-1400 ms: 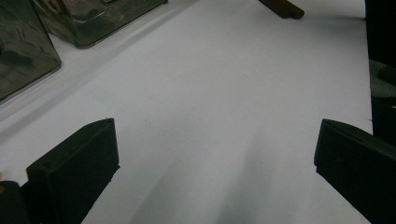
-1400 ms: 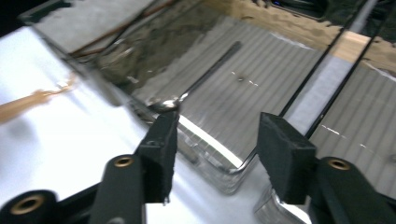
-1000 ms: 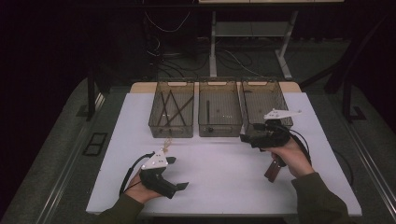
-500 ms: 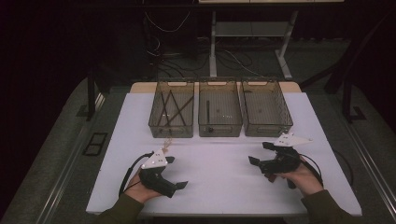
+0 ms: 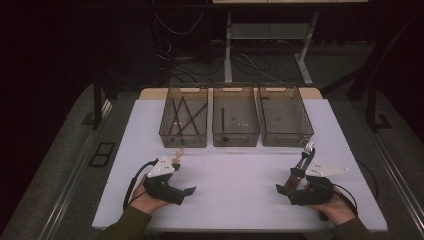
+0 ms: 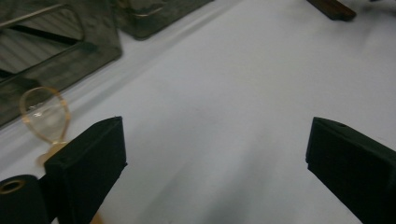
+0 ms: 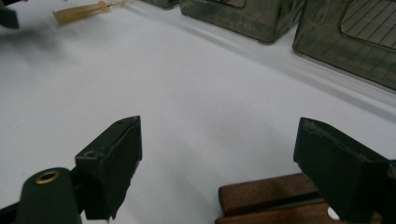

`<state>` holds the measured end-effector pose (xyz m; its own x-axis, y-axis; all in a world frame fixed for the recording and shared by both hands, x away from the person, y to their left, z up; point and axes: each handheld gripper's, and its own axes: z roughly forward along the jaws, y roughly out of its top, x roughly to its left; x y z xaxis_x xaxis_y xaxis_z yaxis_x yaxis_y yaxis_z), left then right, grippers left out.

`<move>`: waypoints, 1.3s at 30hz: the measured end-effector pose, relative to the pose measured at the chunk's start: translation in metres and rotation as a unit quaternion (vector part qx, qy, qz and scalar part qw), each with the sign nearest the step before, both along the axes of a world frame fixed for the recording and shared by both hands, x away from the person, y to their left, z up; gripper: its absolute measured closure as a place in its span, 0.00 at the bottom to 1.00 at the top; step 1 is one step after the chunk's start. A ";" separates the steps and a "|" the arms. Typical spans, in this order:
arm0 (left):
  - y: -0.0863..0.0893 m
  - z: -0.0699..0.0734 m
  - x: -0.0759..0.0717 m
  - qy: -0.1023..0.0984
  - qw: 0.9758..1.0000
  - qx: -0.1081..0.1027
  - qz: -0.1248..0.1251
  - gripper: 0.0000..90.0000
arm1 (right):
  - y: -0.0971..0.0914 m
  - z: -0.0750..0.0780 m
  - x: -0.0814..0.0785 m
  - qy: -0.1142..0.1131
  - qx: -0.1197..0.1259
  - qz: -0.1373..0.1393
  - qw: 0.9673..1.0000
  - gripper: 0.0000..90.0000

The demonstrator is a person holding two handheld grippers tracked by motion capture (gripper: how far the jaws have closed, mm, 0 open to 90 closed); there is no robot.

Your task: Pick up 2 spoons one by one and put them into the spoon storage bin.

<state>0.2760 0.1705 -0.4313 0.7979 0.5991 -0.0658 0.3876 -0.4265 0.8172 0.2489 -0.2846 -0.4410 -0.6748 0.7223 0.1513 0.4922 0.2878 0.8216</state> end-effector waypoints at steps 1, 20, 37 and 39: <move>0.002 0.001 0.002 -0.001 1.000 0.004 0.006 0.09 | -0.001 0.000 -0.001 0.000 -0.001 0.001 1.000 0.17; 0.031 -0.007 0.036 0.062 0.991 0.034 0.118 0.53 | 0.000 0.001 -0.002 -0.007 -0.011 0.004 1.000 0.17; 0.026 -0.012 0.036 0.072 0.987 0.082 0.121 0.74 | 0.002 0.001 -0.003 -0.009 -0.022 0.009 1.000 0.17; 0.026 -0.012 0.036 0.074 0.986 0.081 0.126 0.76 | 0.002 0.001 -0.003 -0.009 -0.022 0.010 1.000 0.17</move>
